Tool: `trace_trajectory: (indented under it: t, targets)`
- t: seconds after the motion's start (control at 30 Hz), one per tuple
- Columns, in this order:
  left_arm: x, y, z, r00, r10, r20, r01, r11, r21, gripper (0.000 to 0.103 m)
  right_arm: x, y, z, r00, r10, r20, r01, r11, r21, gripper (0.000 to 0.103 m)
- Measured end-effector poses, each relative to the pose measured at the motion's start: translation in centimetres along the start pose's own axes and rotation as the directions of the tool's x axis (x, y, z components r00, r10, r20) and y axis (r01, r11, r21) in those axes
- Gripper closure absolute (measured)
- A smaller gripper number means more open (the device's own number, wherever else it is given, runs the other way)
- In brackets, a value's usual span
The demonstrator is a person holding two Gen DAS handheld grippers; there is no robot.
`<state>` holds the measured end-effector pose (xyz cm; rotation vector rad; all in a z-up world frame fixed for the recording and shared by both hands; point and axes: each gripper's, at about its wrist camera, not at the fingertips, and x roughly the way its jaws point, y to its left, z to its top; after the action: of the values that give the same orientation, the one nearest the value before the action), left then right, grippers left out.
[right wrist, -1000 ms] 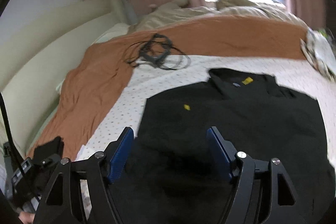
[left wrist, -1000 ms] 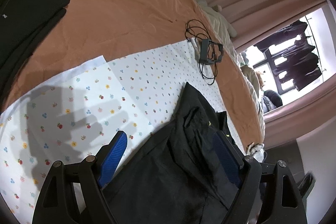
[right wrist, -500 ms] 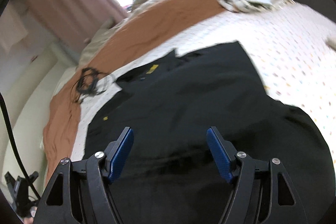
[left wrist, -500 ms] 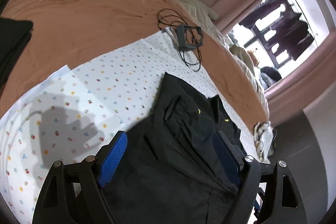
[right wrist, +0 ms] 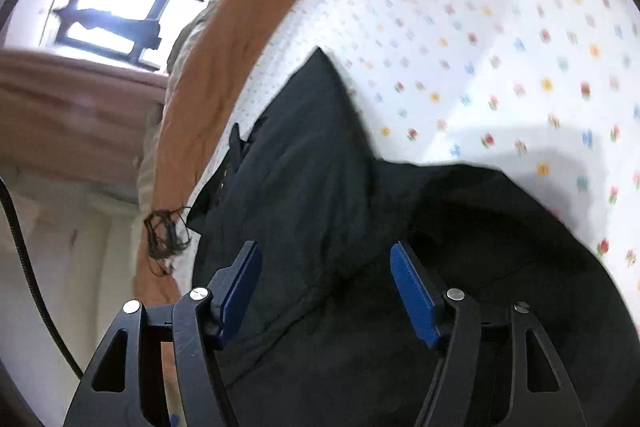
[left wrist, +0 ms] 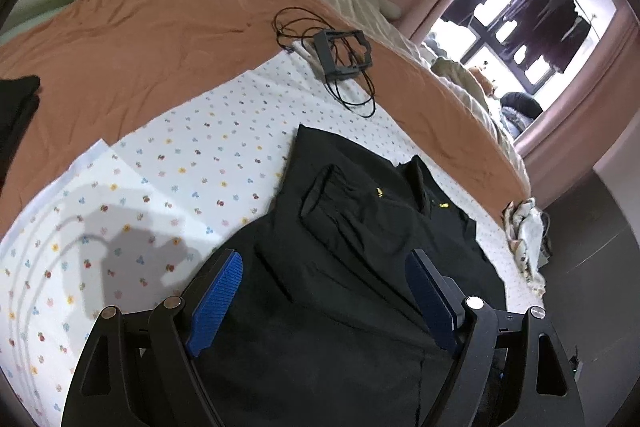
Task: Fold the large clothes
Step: 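Grasp the shirt's folded edge with the right tool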
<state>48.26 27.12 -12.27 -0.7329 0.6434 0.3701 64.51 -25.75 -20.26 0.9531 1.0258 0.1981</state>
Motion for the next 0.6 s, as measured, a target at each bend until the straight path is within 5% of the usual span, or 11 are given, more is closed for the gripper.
trace_trajectory:
  t: [0.1, 0.6]
  targets:
    - [1.3, -1.4, -0.1, 0.999, 0.033, -0.022, -0.032, 0.998, 0.058, 0.019, 0.6, -0.9, 0.6, 1.000, -0.011, 0.002, 0.011, 0.999, 0.031, 0.035]
    - [12.6, -5.9, 1.8, 0.968, 0.218, -0.127, -0.166, 0.930, 0.327, 0.023, 1.7, -3.7, 3.3, 0.998, -0.043, 0.041, 0.039, 0.996, 0.084, 0.093]
